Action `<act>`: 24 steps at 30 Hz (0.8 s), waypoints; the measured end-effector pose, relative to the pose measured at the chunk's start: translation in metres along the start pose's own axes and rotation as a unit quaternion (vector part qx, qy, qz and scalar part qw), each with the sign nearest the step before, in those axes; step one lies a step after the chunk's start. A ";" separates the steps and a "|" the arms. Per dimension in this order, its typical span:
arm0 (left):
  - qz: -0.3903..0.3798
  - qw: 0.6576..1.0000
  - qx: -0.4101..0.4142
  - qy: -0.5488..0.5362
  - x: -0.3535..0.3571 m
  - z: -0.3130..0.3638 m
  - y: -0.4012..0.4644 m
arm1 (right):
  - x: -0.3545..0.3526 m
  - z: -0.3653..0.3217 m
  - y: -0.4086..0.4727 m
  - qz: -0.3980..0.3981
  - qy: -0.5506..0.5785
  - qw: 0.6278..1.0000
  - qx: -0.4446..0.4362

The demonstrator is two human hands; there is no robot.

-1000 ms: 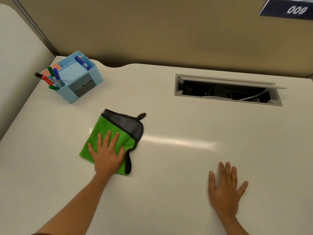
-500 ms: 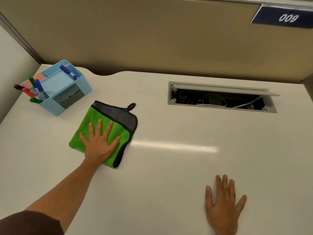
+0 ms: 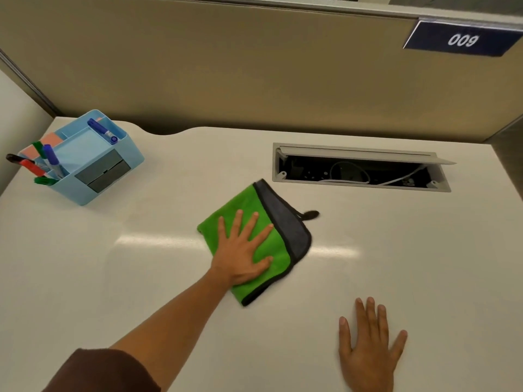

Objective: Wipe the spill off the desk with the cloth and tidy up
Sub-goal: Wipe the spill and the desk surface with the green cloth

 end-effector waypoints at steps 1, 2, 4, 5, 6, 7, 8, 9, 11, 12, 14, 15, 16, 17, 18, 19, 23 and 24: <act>-0.002 1.000 0.022 0.001 0.001 0.014 -0.002 | 0.001 0.001 0.000 0.001 -0.004 1.000 0.001; -0.003 0.999 0.044 -0.001 0.002 0.028 -0.005 | 0.002 0.002 0.001 0.006 -0.007 1.000 0.000; -0.006 0.996 0.087 -0.012 0.004 0.052 -0.013 | 0.004 0.002 0.001 0.029 -0.009 1.000 -0.010; -0.009 0.994 0.109 -0.015 0.005 0.064 -0.018 | 0.005 0.002 0.001 0.042 -0.009 0.999 -0.014; -0.012 0.991 0.130 -0.017 0.007 0.074 -0.024 | 0.005 0.003 0.000 0.053 -0.008 0.998 -0.017; -0.013 0.989 0.147 -0.017 0.009 0.083 -0.030 | 0.006 0.003 0.001 0.059 -0.007 0.998 -0.019; -0.013 0.987 0.160 -0.017 0.010 0.091 -0.036 | 0.006 0.004 0.000 0.059 -0.005 0.998 -0.019; -0.012 0.985 0.170 -0.019 0.012 0.097 -0.041 | 0.007 0.005 0.000 0.054 -0.005 0.998 -0.016; -0.003 0.983 0.180 -0.024 0.012 0.102 -0.050 | 0.008 0.006 0.000 0.039 -0.003 0.999 -0.009; 0.007 0.982 0.185 -0.025 0.010 0.100 -0.053 | 0.008 0.005 0.001 0.035 0.001 0.999 -0.008; 0.043 0.980 0.191 -0.039 0.005 0.092 -0.060 | 0.005 0.004 0.002 0.031 0.012 0.999 -0.006; 0.066 0.979 0.185 -0.059 0.003 0.085 -0.065 | 0.004 0.004 0.002 0.028 0.024 0.999 -0.004; 0.088 0.978 0.170 -0.083 0.002 0.078 -0.071 | 0.002 0.005 0.002 0.029 0.039 0.999 -0.001; 0.104 0.978 0.144 -0.106 0.002 0.069 -0.079 | 0.001 0.006 0.001 0.036 0.058 0.998 0.003; 0.116 0.979 0.106 -0.126 0.003 0.059 -0.088 | -0.001 0.005 0.000 0.051 0.083 0.995 0.011; 0.125 0.980 0.063 -0.141 0.005 0.048 -0.098 | -0.003 0.002 0.001 0.072 0.107 0.991 0.021; 0.123 0.977 -0.088 -0.153 0.017 0.004 -0.142 | -0.009 -0.025 0.015 0.154 0.134 0.979 -0.033; 0.116 0.975 -0.114 -0.153 0.019 -0.004 -0.152 | -0.007 -0.037 0.019 0.151 0.133 0.977 -0.076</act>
Point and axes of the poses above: each hand's wrist, its own y-axis towards the middle knuckle, its own x-axis out of the palm, z = x × y, the point moved 2 cm from there along y, towards the middle knuckle, and after that the axes turned 7 degrees about -x, right-handed, at the moved point
